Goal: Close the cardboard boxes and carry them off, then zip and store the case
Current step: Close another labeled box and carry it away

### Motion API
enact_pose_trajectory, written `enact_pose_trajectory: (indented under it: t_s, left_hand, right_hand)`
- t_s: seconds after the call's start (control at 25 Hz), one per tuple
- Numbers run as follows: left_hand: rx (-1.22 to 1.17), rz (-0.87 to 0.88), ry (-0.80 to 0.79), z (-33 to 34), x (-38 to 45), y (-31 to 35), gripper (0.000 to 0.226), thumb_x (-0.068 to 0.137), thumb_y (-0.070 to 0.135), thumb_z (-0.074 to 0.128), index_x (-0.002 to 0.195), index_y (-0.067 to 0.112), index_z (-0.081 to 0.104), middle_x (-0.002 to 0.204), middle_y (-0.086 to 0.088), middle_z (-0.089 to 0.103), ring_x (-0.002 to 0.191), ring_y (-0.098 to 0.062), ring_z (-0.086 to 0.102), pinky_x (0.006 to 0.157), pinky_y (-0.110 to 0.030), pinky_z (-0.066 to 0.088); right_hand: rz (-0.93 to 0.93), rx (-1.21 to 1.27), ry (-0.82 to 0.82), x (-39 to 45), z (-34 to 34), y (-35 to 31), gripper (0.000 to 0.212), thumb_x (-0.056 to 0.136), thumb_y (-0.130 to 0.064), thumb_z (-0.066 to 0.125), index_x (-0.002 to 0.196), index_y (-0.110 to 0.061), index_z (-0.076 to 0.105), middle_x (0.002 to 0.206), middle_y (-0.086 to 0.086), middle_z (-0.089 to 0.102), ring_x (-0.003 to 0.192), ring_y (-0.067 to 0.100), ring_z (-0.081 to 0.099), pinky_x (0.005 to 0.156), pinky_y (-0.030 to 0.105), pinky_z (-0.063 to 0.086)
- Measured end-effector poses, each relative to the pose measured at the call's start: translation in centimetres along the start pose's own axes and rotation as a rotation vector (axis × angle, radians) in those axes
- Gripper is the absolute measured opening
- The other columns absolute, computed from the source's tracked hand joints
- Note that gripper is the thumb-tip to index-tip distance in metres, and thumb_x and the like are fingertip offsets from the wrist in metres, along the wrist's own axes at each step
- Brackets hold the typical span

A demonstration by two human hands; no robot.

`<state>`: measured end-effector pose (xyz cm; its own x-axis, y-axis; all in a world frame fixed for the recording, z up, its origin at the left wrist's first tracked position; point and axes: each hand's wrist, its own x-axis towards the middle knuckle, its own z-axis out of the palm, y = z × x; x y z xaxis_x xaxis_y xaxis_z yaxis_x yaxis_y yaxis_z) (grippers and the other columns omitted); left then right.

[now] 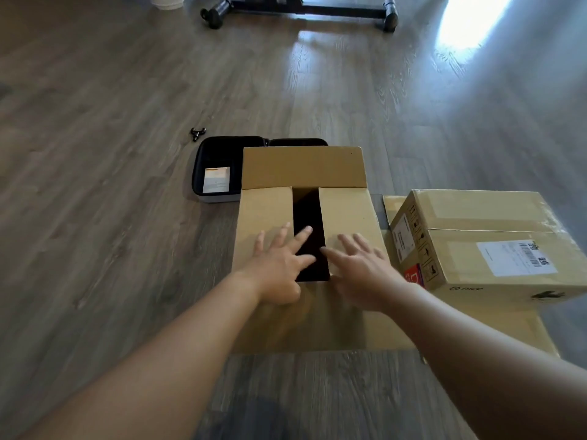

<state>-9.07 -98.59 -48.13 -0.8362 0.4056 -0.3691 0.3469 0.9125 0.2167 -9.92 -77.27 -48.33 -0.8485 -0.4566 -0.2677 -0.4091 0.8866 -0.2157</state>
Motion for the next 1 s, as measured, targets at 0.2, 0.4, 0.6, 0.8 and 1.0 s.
enact_pose_trajectory:
  t_s: [0.2, 0.4, 0.6, 0.8, 1.0]
  left_hand:
    - [0.370, -0.055, 0.191, -1.0, -0.6, 0.9, 0.031, 0.090, 0.040, 0.046, 0.099, 0.027, 0.074, 0.152, -0.002, 0.044, 0.148, -0.027, 0.018, 0.107, -0.074, -0.012]
    - [0.567, -0.287, 0.439, -4.0, -1.4, 0.0, 0.015, 0.072, 0.020, 0.066, 0.059, 0.024, 0.059, 0.112, -0.014, 0.069, 0.124, -0.036, 0.049, 0.109, -0.075, 0.001]
    - [0.581, -0.630, 0.279, -4.1, -1.9, -1.4, 0.023, 0.078, 0.030, 0.053, 0.082, 0.016, 0.070, 0.147, -0.033, 0.041, 0.145, -0.056, 0.003, 0.102, -0.080, -0.016]
    - [0.339, -0.809, 0.014, -1.6, -1.8, -4.2, 0.070, 0.090, 0.043, 0.047, 0.150, 0.010, 0.036, 0.155, -0.034, 0.023, 0.143, -0.054, 0.015, 0.111, -0.074, 0.008]
    - [-0.108, -0.850, 0.076, 0.2, -2.0, -6.1, 0.076, 0.098, 0.033, 0.050, 0.158, 0.013, 0.009, 0.149, -0.026, 0.032, 0.128, -0.040, 0.046, 0.093, -0.045, 0.050]
  right_hand:
    - [-0.070, -0.170, -0.045, 1.0, 0.4, -1.9, 0.042, 0.103, -0.048, 0.034, 0.135, -0.033, 0.057, 0.171, 0.002, 0.008, 0.156, 0.033, -0.010, 0.120, 0.065, -0.001]
    - [-0.133, -0.236, 0.346, 0.6, -2.3, -0.3, 0.038, 0.094, -0.031, 0.051, 0.127, -0.023, 0.067, 0.158, 0.008, 0.042, 0.151, 0.031, 0.027, 0.119, 0.062, 0.024]
    - [0.167, -0.310, 0.632, -0.4, -4.8, 2.7, 0.036, 0.082, -0.019, 0.060, 0.115, -0.011, 0.072, 0.143, 0.011, 0.058, 0.141, 0.035, 0.044, 0.114, 0.060, 0.028]
    - [0.512, -0.344, 0.267, -1.7, -3.4, 4.9, 0.044, 0.095, -0.044, 0.053, 0.132, -0.023, 0.060, 0.155, 0.011, 0.045, 0.151, 0.040, 0.023, 0.117, 0.065, 0.016]
    - [0.525, -0.206, 0.083, -2.1, -0.6, 4.7, 0.063, 0.101, -0.054, 0.036, 0.154, -0.020, 0.036, 0.154, 0.018, 0.042, 0.142, 0.039, 0.036, 0.106, 0.053, 0.043]
